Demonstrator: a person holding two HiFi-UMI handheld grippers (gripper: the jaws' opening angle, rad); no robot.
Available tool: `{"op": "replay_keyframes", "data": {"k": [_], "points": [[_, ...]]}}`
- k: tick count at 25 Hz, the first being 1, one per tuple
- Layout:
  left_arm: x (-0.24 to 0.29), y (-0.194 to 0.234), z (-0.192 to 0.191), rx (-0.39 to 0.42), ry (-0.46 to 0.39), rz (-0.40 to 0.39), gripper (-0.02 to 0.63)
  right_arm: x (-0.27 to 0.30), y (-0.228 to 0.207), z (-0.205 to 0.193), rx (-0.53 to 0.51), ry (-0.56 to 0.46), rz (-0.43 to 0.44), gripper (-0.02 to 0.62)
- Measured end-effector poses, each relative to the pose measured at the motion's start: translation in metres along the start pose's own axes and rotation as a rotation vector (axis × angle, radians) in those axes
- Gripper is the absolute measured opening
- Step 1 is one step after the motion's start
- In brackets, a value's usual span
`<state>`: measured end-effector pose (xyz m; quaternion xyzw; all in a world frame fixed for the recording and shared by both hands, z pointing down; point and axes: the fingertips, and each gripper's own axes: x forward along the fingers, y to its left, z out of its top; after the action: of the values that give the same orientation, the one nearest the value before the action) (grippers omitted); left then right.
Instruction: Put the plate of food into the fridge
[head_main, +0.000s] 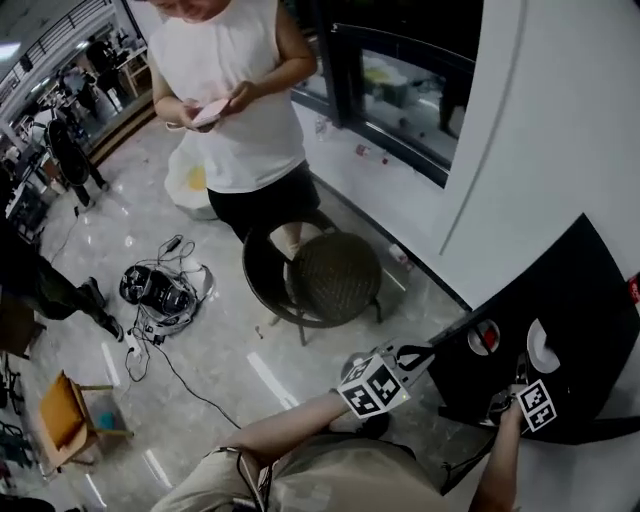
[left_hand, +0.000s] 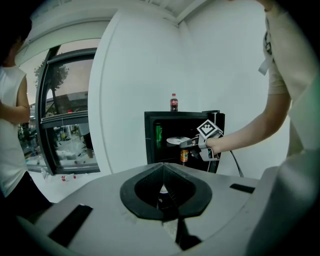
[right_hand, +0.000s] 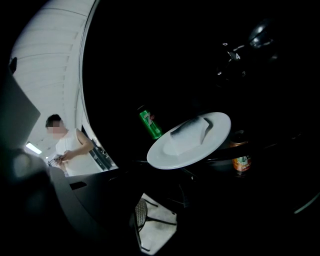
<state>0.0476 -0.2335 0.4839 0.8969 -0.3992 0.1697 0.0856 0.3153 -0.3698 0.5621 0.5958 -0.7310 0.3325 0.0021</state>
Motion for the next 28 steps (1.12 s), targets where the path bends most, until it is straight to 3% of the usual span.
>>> {"op": "replay_keyframes", "data": {"k": [9, 13, 17, 21, 28], "points": [[0.014, -0.002, -0.011, -0.004, -0.009, -0.005, 0.008, 0.010, -0.008, -0.004, 0.043, -0.025, 0.029, 0.175], [-0.007, 0.006, -0.016, 0.012, -0.017, 0.007, 0.008, 0.003, -0.004, -0.015, 0.053, -0.019, -0.057, 0.175], [-0.008, 0.021, -0.010, 0.008, -0.001, 0.043, 0.008, 0.038, 0.021, -0.016, 0.108, -0.009, 0.060, 0.173], [0.014, 0.002, -0.008, -0.003, 0.012, 0.001, 0.008, 0.027, 0.000, -0.007, 0.161, -0.009, 0.021, 0.172], [0.021, -0.005, -0.008, 0.004, 0.031, -0.007, 0.008, 0.031, -0.007, -0.005, 0.236, -0.007, 0.025, 0.172]]}}
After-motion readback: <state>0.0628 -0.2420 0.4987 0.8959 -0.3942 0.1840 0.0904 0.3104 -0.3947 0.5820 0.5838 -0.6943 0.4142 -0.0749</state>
